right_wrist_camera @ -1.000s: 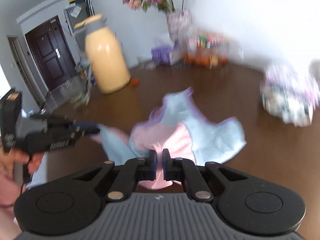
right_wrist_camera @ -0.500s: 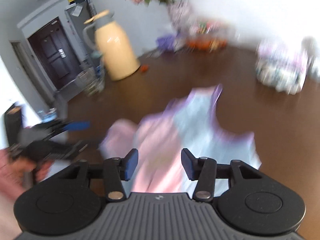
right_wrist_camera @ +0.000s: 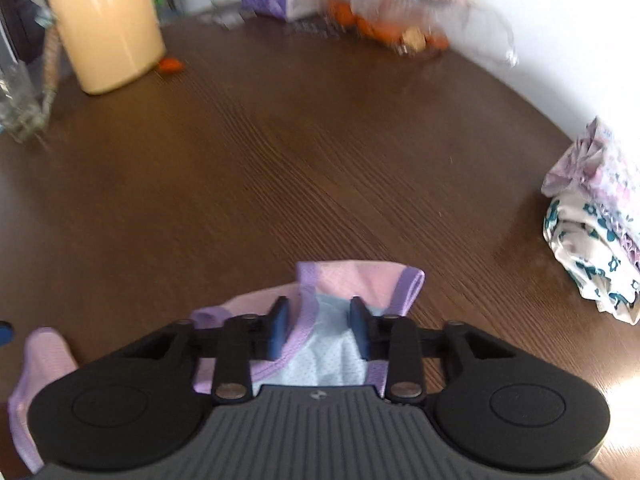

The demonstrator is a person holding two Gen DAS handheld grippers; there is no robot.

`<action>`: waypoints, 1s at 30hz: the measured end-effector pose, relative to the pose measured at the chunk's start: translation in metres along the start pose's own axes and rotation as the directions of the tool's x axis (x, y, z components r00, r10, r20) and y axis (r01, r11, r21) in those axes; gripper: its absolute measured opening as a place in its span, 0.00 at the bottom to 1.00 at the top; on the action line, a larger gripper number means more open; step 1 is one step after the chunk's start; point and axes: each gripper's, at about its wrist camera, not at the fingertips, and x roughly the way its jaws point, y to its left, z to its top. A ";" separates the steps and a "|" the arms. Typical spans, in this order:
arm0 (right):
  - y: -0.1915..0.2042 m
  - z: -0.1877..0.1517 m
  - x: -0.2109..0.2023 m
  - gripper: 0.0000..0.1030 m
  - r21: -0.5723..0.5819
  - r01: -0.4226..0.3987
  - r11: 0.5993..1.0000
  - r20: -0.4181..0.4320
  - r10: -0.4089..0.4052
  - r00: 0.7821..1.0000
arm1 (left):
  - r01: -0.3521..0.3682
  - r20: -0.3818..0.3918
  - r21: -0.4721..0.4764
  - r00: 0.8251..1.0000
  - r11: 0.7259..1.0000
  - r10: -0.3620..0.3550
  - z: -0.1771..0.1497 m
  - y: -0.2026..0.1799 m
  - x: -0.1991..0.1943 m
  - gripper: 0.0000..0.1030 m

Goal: Fold clothes
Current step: 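Lift the garment with the right gripper while the left gripper grasps another edge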

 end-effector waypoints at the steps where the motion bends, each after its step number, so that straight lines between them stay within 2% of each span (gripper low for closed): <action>1: -0.001 0.000 0.000 0.04 0.003 -0.003 1.000 0.004 0.003 1.000 | 0.001 0.000 0.000 1.000 1.000 -0.001 0.000 0.001 0.001 0.81; 5: -0.008 -0.011 -0.021 0.01 0.000 -0.018 1.000 0.067 0.018 0.998 | 0.013 -0.001 0.004 1.000 1.000 -0.013 0.000 0.002 0.003 0.81; 9: -0.014 -0.041 -0.063 0.01 -0.024 -0.014 1.000 0.131 0.017 0.991 | 0.045 0.006 0.036 0.999 0.998 -0.045 -0.001 -0.007 0.000 0.81; 14: -0.009 -0.081 -0.113 0.01 -0.080 0.044 0.996 0.200 -0.027 0.979 | 0.105 0.022 0.123 0.994 0.987 -0.109 0.002 -0.039 -0.004 0.81; 18: -0.008 -0.115 -0.144 0.01 -0.077 0.036 0.996 0.243 -0.016 0.970 | 0.122 0.025 0.176 0.991 0.977 -0.128 0.006 -0.068 -0.005 0.81; 23: -0.015 -0.176 -0.184 0.01 -0.005 -0.030 1.000 0.308 0.030 0.951 | 0.157 0.031 0.220 0.985 0.963 -0.168 0.006 -0.096 -0.016 0.81; 28: -0.012 -0.257 -0.195 0.02 0.128 -0.098 0.987 0.294 0.056 0.954 | 0.236 0.013 0.206 0.970 0.950 -0.243 -0.004 -0.100 -0.031 0.81; 30: -0.015 -0.288 -0.186 0.02 0.203 -0.124 0.971 0.278 0.064 0.958 | 0.238 0.006 0.185 0.970 0.954 -0.243 -0.003 -0.099 -0.032 0.81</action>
